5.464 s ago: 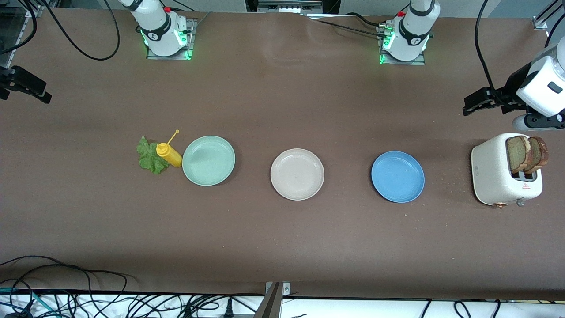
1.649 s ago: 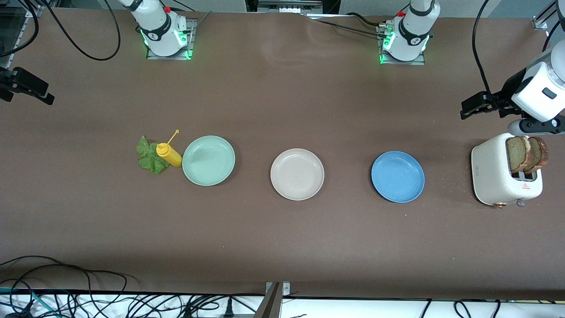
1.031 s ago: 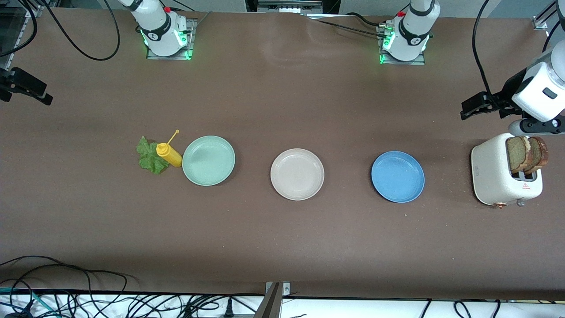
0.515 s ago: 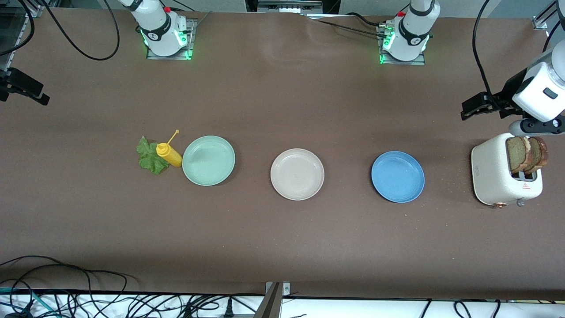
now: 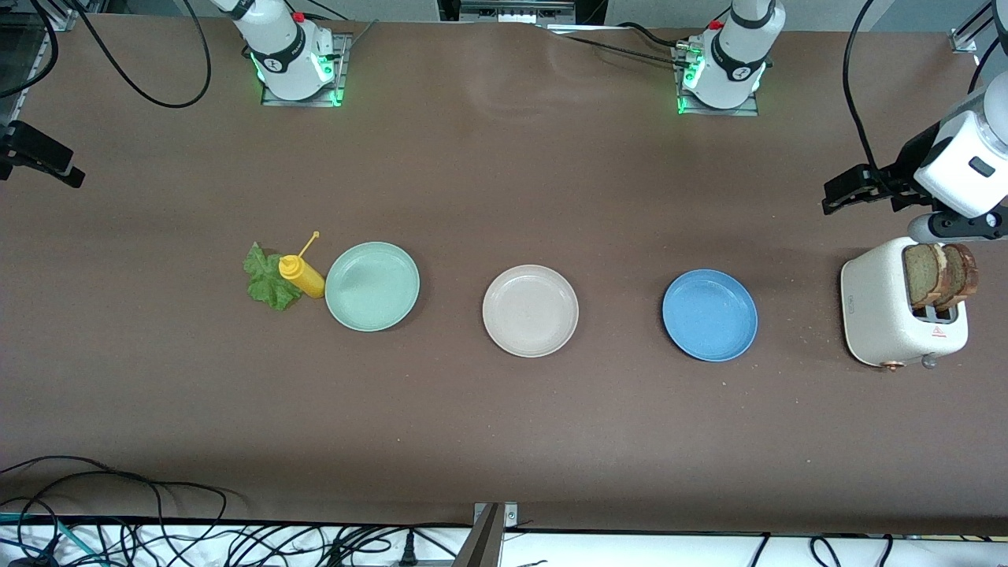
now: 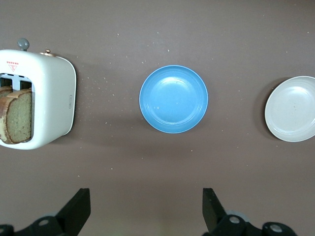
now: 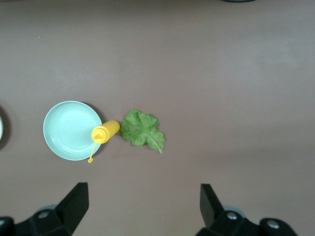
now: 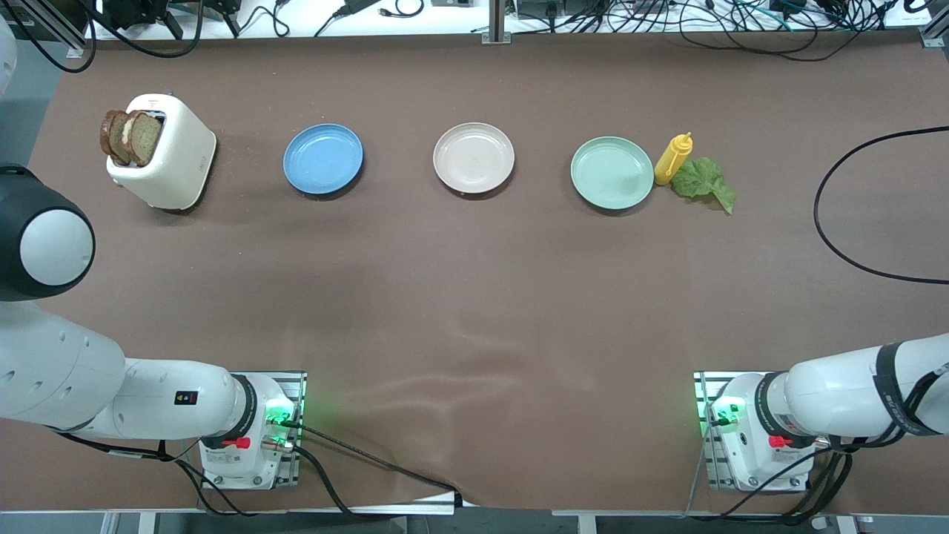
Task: Make sandwich on beige plate with both arms
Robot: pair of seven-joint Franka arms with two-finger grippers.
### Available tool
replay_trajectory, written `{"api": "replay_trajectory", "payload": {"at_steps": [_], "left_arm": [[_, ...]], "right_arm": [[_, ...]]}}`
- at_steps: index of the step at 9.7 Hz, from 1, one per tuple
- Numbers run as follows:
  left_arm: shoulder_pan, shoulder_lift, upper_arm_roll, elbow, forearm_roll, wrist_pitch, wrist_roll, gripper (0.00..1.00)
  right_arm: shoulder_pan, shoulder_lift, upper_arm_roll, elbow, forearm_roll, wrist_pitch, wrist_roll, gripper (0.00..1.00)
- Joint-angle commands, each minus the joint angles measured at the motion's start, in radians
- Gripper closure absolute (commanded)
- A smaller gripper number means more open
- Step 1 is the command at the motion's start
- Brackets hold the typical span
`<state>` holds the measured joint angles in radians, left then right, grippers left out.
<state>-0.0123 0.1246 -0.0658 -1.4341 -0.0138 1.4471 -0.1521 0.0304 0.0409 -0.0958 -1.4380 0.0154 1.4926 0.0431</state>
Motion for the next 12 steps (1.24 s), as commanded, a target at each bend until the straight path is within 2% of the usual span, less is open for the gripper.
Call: {"api": "replay_trajectory", "payload": {"at_steps": [1, 12], "left_arm": [[-0.002, 0.007, -0.002, 0.021, 0.029, -0.004, -0.004, 0.0], [0.0, 0.007, -0.002, 0.02, 0.029, -0.002, -0.004, 0.0]], "right_arm": [[0.002, -0.013, 0.001, -0.01, 0.017, -0.002, 0.009, 0.0], [0.003, 0.017, 0.001, -0.012, 0.024, 0.014, 0.007, 0.0]]}}
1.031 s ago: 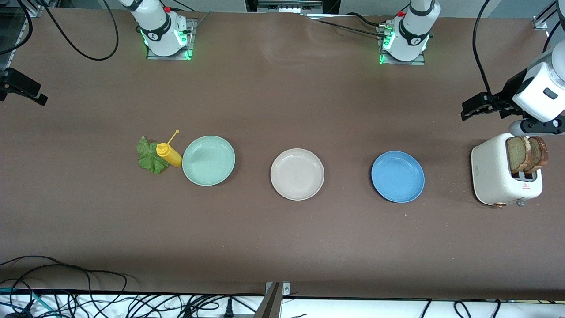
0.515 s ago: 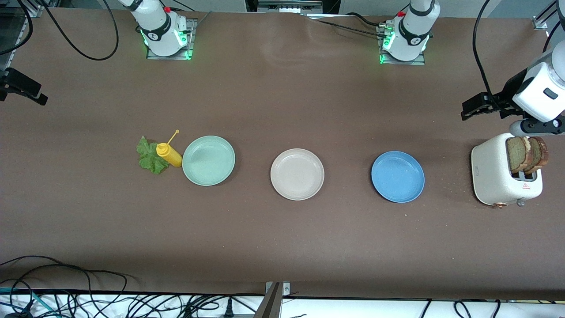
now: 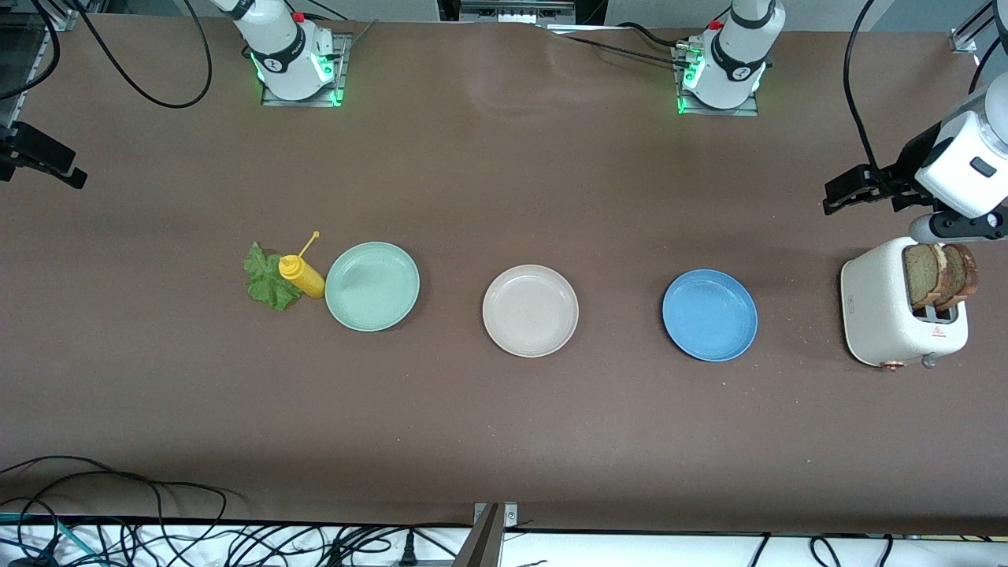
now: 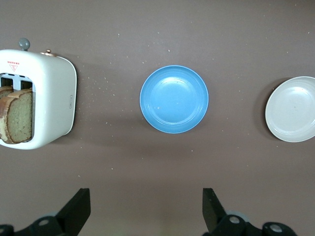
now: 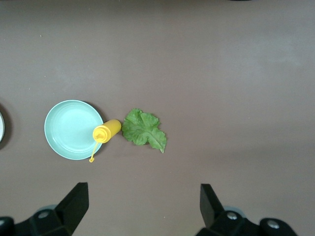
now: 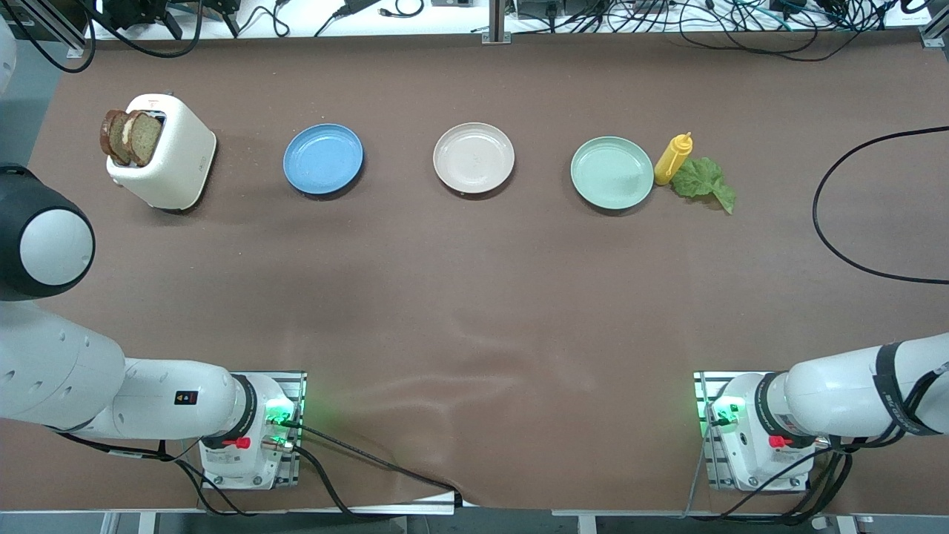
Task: Make sandwich on beige plate with both arms
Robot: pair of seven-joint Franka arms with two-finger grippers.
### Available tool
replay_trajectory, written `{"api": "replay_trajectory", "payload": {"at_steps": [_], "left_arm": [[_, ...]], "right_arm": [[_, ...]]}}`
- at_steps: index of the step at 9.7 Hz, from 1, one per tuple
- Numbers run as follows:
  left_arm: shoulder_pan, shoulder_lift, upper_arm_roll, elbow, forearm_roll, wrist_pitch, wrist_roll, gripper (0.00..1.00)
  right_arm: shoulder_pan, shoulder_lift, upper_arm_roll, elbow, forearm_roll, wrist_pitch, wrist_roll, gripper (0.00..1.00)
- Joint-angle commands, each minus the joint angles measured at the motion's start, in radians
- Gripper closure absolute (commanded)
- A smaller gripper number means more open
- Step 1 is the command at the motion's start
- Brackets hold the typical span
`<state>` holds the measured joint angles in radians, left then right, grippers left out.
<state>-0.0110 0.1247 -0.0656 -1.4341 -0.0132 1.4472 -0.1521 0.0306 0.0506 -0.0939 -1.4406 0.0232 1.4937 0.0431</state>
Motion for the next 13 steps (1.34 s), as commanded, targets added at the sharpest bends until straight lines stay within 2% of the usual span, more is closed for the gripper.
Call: {"api": "replay_trajectory", "payload": {"at_steps": [1, 6, 8, 10, 13], "left_arm": [[-0.001, 0.007, -0.002, 0.02, 0.029, -0.002, -0.004, 0.0], [0.003, 0.007, -0.002, 0.02, 0.029, -0.002, -0.001, 0.0], [0.006, 0.007, -0.002, 0.02, 0.044, -0.002, 0.0, 0.0], [0.005, 0.009, -0.002, 0.018, 0.061, -0.002, 0.0, 0.0], [0.009, 0.01, 0.0, 0.015, 0.061, 0.009, 0.026, 0.0]], "right_arm": [[-0.001, 0.02, -0.004, -0.009, 0.02, 0.025, 0.009, 0.0], [0.008, 0.073, 0.003, -0.014, -0.002, 0.039, -0.008, 0.0], [0.038, 0.184, 0.002, -0.011, -0.008, 0.027, -0.019, 0.0], [0.054, 0.222, 0.002, -0.032, -0.011, 0.043, -0.009, 0.0], [0.075, 0.221, -0.004, -0.196, -0.014, 0.164, 0.044, 0.0]]}}
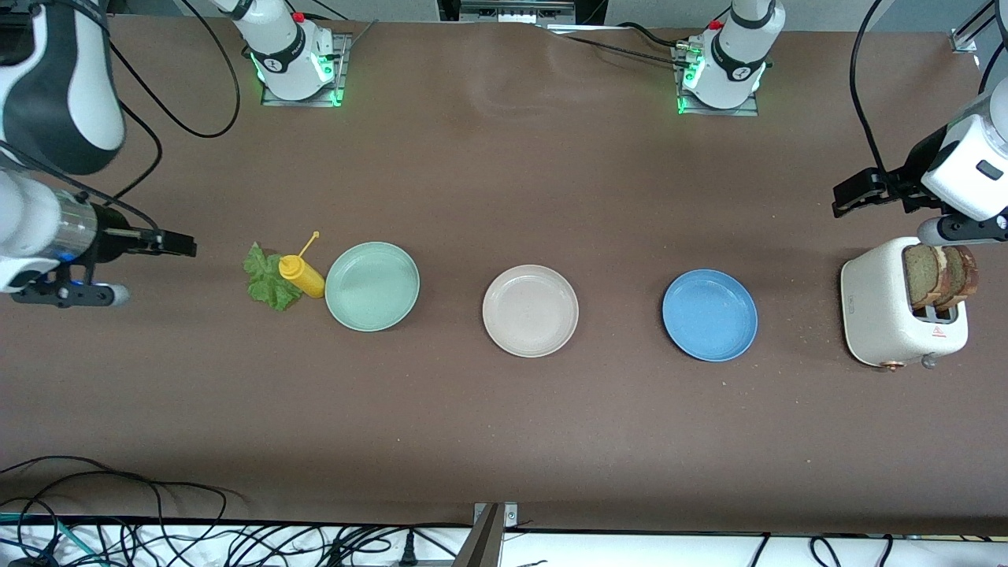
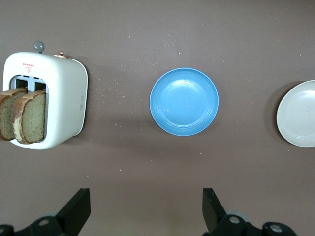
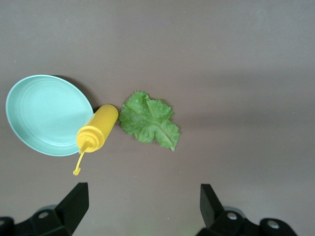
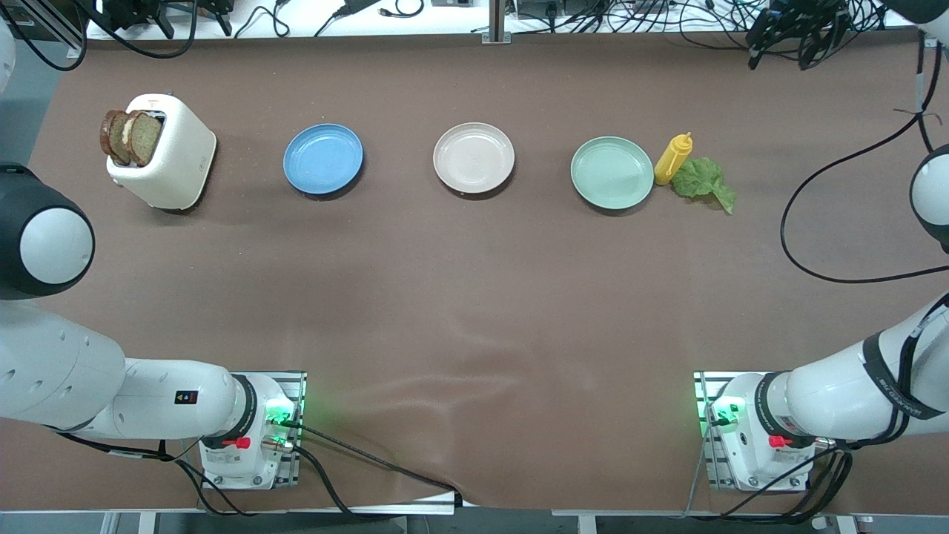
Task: Make sandwich on beige plate with both arms
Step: 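Reach the right gripper toward the green lettuce leaf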
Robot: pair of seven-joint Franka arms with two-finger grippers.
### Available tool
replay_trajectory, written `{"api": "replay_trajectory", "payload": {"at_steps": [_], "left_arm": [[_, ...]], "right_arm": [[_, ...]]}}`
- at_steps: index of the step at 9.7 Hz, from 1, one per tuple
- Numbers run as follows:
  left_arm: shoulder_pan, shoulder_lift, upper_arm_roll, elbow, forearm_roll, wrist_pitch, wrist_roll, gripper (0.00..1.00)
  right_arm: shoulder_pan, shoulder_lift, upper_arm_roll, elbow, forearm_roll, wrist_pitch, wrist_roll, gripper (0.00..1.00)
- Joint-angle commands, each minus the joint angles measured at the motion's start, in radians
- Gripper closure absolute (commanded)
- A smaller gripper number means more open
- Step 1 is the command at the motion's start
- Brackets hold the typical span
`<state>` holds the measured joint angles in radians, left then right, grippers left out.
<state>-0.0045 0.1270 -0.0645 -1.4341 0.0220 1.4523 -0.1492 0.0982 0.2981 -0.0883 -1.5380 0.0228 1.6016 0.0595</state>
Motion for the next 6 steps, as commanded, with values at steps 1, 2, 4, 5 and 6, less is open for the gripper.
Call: {"api": "replay_trajectory", "payload": {"at_steps": [1, 2, 4, 5, 6], "left_arm": [[0.005, 0.008, 0.003, 0.015, 0.027, 0.003, 0.037, 0.0], [0.014, 0.008, 0.005, 0.017, 0.027, 0.005, 0.054, 0.0], [0.026, 0.02, 0.006, 0.017, 0.027, 0.005, 0.065, 0.0], [0.034, 0.02, 0.006, 0.015, 0.029, 0.013, 0.068, 0.0], [0.038, 0.02, 0.008, 0.014, 0.029, 0.017, 0.091, 0.0]], "right_arm": [[0.008, -0.042, -0.011, -0.175, -0.012, 0.123, 0.043, 0.0], [0.006, -0.05, -0.011, -0.242, -0.014, 0.195, 0.116, 0.0], [0.008, -0.05, -0.011, -0.333, -0.012, 0.282, 0.195, 0.0], [0.008, -0.051, -0.011, -0.385, -0.012, 0.328, 0.241, 0.0], [0.008, -0.059, -0.01, -0.44, -0.014, 0.396, 0.268, 0.0]]}}
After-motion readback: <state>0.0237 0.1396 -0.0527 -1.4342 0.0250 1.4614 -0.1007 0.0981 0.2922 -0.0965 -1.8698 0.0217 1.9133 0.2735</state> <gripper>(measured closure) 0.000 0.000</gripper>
